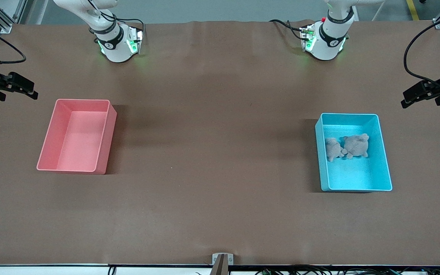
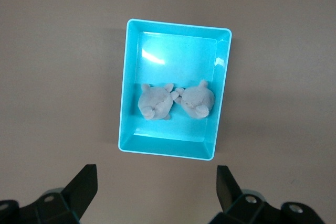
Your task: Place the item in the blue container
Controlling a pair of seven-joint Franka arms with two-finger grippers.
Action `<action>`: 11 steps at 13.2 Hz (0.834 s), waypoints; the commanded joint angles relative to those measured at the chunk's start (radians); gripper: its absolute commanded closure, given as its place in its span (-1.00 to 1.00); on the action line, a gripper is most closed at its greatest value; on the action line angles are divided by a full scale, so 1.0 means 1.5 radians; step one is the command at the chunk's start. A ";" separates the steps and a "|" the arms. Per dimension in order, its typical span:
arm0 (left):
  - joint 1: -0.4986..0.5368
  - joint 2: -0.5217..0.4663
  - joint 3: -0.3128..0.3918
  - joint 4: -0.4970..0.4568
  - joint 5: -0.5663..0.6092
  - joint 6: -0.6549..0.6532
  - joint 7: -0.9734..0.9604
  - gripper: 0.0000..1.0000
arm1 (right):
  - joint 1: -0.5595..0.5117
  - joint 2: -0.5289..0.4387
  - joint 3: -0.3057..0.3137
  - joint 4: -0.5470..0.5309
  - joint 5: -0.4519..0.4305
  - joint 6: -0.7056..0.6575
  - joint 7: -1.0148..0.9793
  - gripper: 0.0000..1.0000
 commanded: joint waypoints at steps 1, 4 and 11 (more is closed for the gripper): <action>-0.006 -0.006 0.004 0.019 -0.010 -0.010 0.005 -1.00 | -0.007 -0.020 0.005 -0.017 0.007 -0.001 0.005 -1.00; -0.006 -0.005 0.004 0.040 -0.010 -0.009 0.002 -1.00 | -0.008 -0.020 0.005 -0.017 0.006 -0.001 0.002 -1.00; -0.005 -0.004 -0.022 0.051 -0.009 -0.009 -0.005 -1.00 | -0.007 -0.020 0.005 -0.017 0.005 -0.005 0.003 -1.00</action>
